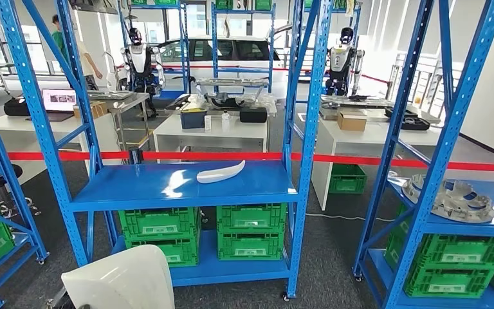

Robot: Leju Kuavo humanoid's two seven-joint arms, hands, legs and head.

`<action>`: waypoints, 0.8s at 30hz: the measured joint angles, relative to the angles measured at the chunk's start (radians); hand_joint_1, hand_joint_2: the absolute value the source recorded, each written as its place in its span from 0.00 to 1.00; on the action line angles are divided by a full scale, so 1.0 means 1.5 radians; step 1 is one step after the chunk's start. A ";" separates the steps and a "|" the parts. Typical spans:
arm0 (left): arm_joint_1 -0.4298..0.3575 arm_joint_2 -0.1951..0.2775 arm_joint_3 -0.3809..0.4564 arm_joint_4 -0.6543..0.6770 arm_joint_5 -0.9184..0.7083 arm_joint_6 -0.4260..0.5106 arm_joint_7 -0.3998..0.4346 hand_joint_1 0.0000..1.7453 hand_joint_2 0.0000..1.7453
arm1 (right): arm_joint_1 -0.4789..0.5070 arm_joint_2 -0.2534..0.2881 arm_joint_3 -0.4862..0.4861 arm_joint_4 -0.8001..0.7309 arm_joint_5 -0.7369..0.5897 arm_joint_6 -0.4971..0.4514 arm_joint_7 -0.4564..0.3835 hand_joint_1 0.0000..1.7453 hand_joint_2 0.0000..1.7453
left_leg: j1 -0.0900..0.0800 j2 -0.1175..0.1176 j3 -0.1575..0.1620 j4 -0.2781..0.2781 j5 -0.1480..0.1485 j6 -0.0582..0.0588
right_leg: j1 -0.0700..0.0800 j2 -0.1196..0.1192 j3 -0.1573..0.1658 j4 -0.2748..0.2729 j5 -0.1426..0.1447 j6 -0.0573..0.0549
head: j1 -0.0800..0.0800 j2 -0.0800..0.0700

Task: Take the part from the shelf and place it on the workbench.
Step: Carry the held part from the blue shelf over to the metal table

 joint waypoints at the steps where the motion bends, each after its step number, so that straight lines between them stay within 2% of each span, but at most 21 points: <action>1: 0.000 0.000 0.000 0.000 0.000 0.000 0.000 1.00 1.00 | 0.000 0.000 0.000 0.000 0.000 0.001 -0.002 0.00 0.00 | -0.002 0.000 -0.011 0.002 0.007 0.001 | 0.002 0.000 0.002 0.026 -0.001 -0.002 | 0.000 0.000; 2: 0.001 0.000 0.000 0.001 0.000 0.000 0.000 1.00 1.00 | 0.000 -0.001 0.000 0.000 0.000 0.001 -0.004 0.00 0.00 | -0.003 0.001 -0.023 0.005 0.013 0.001 | 0.004 0.000 0.014 0.028 0.011 -0.006 | 0.000 0.000; 3: 0.001 -0.001 0.000 0.001 0.000 0.000 0.000 1.00 1.00 | 0.000 -0.001 0.000 0.000 0.000 0.001 -0.006 0.00 0.00 | -0.004 0.001 -0.033 0.008 0.019 0.001 | 0.008 0.000 0.039 0.007 0.029 -0.010 | 0.001 0.000; 4: 0.002 -0.001 0.000 0.001 0.000 0.000 0.000 1.00 1.00 | 0.000 -0.002 0.000 0.000 0.000 0.001 -0.007 0.00 0.00 | -0.004 0.001 -0.042 0.012 0.025 0.000 | 0.012 0.001 0.075 -0.035 0.040 -0.016 | 0.001 0.000; 6: 0.002 -0.001 0.001 -0.001 -0.005 0.003 0.000 1.00 1.00 | -0.002 -0.003 0.000 -0.001 0.001 0.003 -0.011 0.00 0.00 | -0.005 -0.001 -0.055 0.015 0.034 -0.004 | 0.019 0.004 0.145 -0.131 0.034 -0.027 | 0.001 0.000; 7: 0.003 -0.002 0.001 -0.003 -0.016 0.012 0.002 1.00 1.00 | -0.002 -0.004 0.000 -0.001 0.003 0.004 -0.015 0.00 0.00 | -0.005 -0.003 -0.058 0.016 0.038 -0.008 | 0.022 0.004 0.165 -0.163 0.025 -0.031 | 0.001 0.000; 8: 0.003 -0.003 0.002 -0.005 -0.035 0.029 0.005 1.00 1.00 | -0.002 -0.004 0.000 -0.002 0.004 0.006 -0.021 0.00 0.00 | -0.004 -0.004 -0.059 0.014 0.043 -0.011 | 0.023 0.004 0.171 -0.178 0.020 -0.034 | 0.001 0.000; 10: 0.006 -0.005 0.004 -0.007 -0.081 0.072 0.012 1.00 1.00 | -0.001 -0.004 0.000 -0.002 0.006 0.007 -0.032 0.00 0.00 | -0.005 -0.007 -0.062 0.014 0.048 -0.018 | 0.021 -0.003 0.169 -0.187 0.029 -0.036 | 0.002 0.000; 11: 0.007 -0.005 0.005 -0.008 -0.097 0.087 0.012 1.00 1.00 | -0.001 -0.004 0.000 -0.002 0.008 0.007 -0.036 0.00 0.00 | -0.005 -0.008 -0.067 0.022 0.039 -0.022 | 0.018 -0.007 0.168 -0.191 0.035 -0.039 | 0.001 0.000; 13: 0.011 -0.005 0.007 -0.008 -0.108 0.098 0.008 1.00 1.00 | 0.000 -0.004 0.000 -0.002 0.010 0.007 -0.040 0.00 0.00 | 0.000 -0.009 -0.086 0.076 -0.009 -0.031 | 0.015 -0.017 0.161 -0.195 0.045 -0.042 | 0.001 0.000; 14: 0.012 -0.004 0.007 -0.008 -0.110 0.099 0.005 1.00 1.00 | 0.000 -0.004 0.000 -0.002 0.011 0.007 -0.041 0.00 0.00 | 0.003 -0.009 -0.099 0.117 -0.036 -0.036 | 0.014 -0.022 0.156 -0.194 0.049 -0.043 | 0.000 0.000; 15: 0.015 -0.004 0.007 -0.008 -0.110 0.099 0.002 1.00 1.00 | 0.000 -0.004 0.000 -0.002 0.012 0.007 -0.042 0.00 0.00 | 0.006 -0.008 -0.109 0.156 -0.053 -0.040 | 0.014 -0.027 0.151 -0.193 0.052 -0.042 | 0.000 0.000; 16: 0.017 -0.004 0.007 -0.008 -0.110 0.100 0.000 1.00 1.00 | 0.000 -0.004 0.000 -0.002 0.012 0.007 -0.042 0.00 0.00 | 0.010 -0.008 -0.112 0.179 -0.057 -0.044 | 0.013 -0.033 0.145 -0.191 0.055 -0.041 | 0.001 0.000; 17: 0.018 -0.004 0.007 -0.007 -0.110 0.101 -0.002 1.00 1.00 | 0.000 -0.004 0.000 -0.002 0.013 0.007 -0.041 0.00 0.00 | 0.013 -0.006 -0.106 0.182 -0.050 -0.048 | 0.012 -0.038 0.139 -0.188 0.057 -0.040 | 0.000 0.000; 18: 0.019 -0.003 0.007 -0.007 -0.110 0.101 -0.004 1.00 1.00 | 0.000 -0.004 0.000 -0.002 0.014 0.007 -0.041 0.00 0.00 | 0.016 -0.002 -0.085 0.157 -0.034 -0.051 | 0.011 -0.045 0.134 -0.184 0.058 -0.038 | 0.001 0.000; 20: 0.019 -0.003 0.008 -0.008 -0.110 0.100 -0.006 1.00 1.00 | 0.000 -0.005 0.000 -0.002 0.016 0.007 -0.040 0.00 0.00 | 0.016 0.021 -0.029 0.072 -0.014 -0.056 | 0.009 -0.057 0.125 -0.173 0.057 -0.032 | 0.000 0.000; 21: 0.019 -0.003 0.008 -0.008 -0.109 0.100 -0.007 1.00 1.00 | 0.000 -0.005 0.000 -0.003 0.016 0.007 -0.040 0.00 0.00 | 0.014 0.031 -0.009 0.040 -0.009 -0.053 | 0.009 -0.062 0.122 -0.169 0.057 -0.029 | 0.001 0.000; 22: 0.019 -0.004 0.008 -0.008 -0.109 0.100 -0.008 1.00 1.00 | 0.000 -0.006 0.000 -0.003 0.017 0.007 -0.040 0.00 0.00 | 0.011 0.037 0.000 0.022 -0.011 -0.047 | 0.010 -0.067 0.121 -0.166 0.057 -0.025 | 0.001 0.000; 24: 0.020 -0.004 0.009 -0.008 -0.108 0.099 -0.009 1.00 1.00 | 0.000 -0.005 0.000 -0.003 0.019 0.007 -0.039 0.00 0.00 | 0.007 0.028 -0.004 0.019 -0.010 -0.031 | 0.010 -0.079 0.120 -0.164 0.059 -0.018 | 0.001 0.000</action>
